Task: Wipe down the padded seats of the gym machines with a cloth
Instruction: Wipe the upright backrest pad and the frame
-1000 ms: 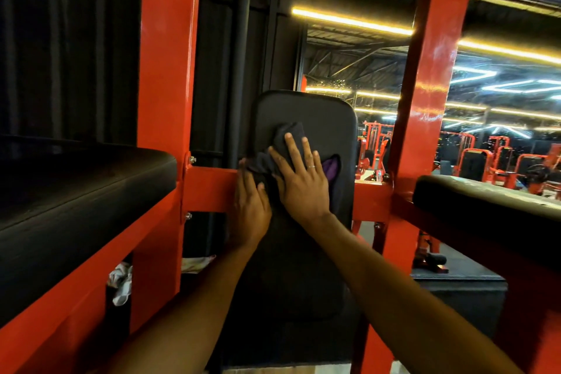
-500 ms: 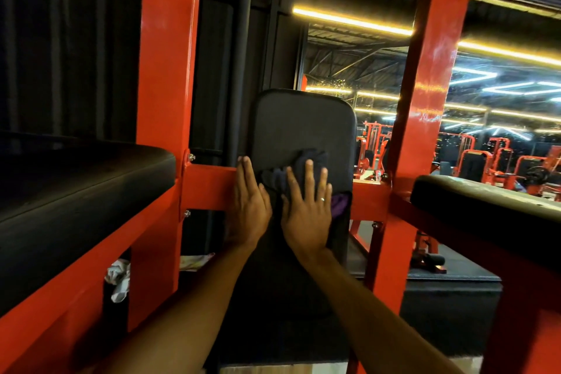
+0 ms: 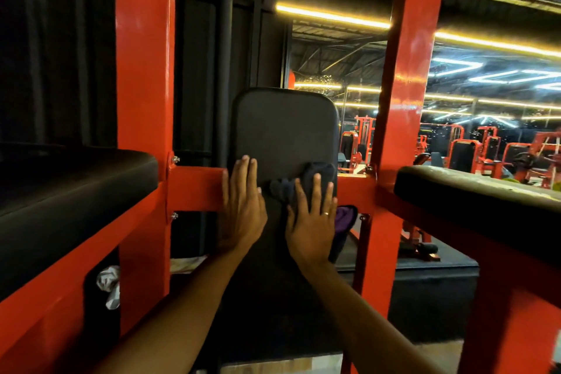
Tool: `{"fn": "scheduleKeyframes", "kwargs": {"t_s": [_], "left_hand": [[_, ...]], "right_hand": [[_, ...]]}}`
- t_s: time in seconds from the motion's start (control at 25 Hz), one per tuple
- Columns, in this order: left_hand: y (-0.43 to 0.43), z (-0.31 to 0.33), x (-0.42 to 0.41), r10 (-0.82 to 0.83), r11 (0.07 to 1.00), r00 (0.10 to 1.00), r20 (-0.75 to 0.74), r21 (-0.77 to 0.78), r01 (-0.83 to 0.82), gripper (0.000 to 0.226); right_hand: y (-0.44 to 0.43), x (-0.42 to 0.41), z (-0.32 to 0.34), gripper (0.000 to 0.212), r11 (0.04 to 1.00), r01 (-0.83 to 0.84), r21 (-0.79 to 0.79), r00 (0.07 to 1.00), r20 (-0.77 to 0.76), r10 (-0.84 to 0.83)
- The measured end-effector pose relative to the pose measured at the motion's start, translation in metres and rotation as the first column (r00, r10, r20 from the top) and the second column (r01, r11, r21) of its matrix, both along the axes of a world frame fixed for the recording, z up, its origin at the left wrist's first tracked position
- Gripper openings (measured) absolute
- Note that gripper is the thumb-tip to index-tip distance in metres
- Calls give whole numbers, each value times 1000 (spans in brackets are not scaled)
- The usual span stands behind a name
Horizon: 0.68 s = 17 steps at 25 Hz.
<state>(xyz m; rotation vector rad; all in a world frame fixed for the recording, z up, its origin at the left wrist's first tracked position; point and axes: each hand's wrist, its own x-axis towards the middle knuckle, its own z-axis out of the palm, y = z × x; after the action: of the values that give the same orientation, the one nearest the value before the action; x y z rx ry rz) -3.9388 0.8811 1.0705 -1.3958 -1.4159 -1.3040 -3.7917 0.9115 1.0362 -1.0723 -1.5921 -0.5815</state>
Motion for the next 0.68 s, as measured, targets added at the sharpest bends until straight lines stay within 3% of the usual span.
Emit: {"fn": "scheduleKeyframes", "kwargs": {"t_s": [0.12, 0.24, 0.36, 0.56, 0.68], "left_hand": [[7, 8, 22, -17, 999, 979, -203, -46, 8, 67], [15, 9, 33, 45, 996, 975, -218, -70, -62, 67], [21, 4, 32, 119, 989, 963, -242, -57, -136, 69], [24, 5, 35, 154, 983, 959, -238, -62, -173, 70], [24, 5, 36, 164, 981, 956, -244, -59, -183, 71]], "right_hand": [[6, 11, 34, 55, 999, -38, 18, 999, 28, 37], [14, 26, 63, 62, 999, -30, 28, 997, -68, 32], [12, 35, 71, 76, 993, -92, -75, 970, -232, 72], [-9, 55, 21, 75, 912, -329, -243, 870, -452, 194], [-26, 61, -21, 71, 921, -289, -260, 890, -428, 158]]}}
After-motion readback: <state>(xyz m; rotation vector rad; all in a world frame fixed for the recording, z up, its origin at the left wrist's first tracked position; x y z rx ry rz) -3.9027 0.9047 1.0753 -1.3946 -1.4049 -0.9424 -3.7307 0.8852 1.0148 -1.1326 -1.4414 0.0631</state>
